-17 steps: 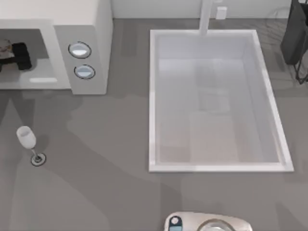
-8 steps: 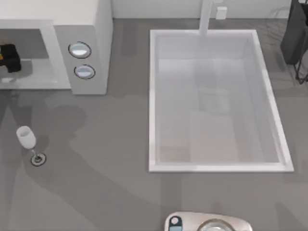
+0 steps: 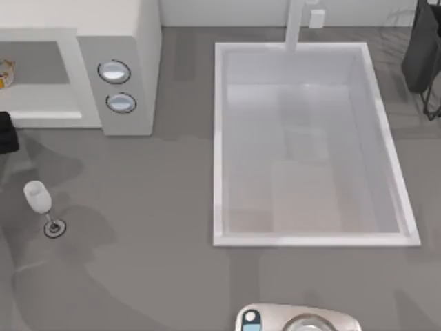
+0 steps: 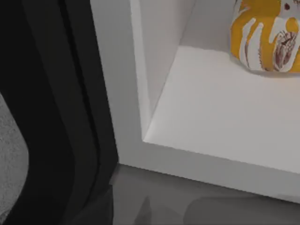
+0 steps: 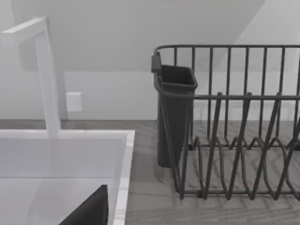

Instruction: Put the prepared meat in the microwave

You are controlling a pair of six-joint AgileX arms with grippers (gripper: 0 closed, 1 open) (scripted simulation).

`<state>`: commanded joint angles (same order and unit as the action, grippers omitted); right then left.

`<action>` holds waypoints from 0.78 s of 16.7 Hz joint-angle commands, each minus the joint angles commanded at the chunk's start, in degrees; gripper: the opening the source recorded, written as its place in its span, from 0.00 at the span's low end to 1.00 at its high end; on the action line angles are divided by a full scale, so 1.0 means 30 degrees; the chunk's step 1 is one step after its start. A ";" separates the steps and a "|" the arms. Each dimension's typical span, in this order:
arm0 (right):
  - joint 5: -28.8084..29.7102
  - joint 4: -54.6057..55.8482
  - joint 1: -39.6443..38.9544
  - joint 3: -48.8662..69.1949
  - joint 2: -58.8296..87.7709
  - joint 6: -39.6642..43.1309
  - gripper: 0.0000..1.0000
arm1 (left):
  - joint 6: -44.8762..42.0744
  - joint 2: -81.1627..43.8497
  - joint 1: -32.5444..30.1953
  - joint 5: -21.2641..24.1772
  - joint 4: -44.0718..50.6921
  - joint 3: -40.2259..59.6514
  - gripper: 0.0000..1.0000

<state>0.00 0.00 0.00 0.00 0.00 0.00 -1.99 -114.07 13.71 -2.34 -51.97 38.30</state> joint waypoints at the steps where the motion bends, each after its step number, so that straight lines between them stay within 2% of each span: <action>1: 0.0000 0.0000 0.0000 0.0000 0.0000 0.0000 1.00 | -0.0044 0.0379 0.0125 0.0142 -0.0488 -0.0834 1.00; 7: 0.0000 0.0000 0.0000 0.0000 0.0000 0.0000 1.00 | -0.0145 0.2015 0.0652 0.0968 -0.3083 -0.4651 1.00; 13: 0.0000 0.0000 0.0000 0.0000 0.0000 0.0000 1.00 | -0.0115 0.1712 0.0758 0.1230 -0.3322 -0.5894 1.00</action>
<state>0.00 0.00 0.00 0.00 0.00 0.00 -2.34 -108.93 15.98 1.35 -61.93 20.61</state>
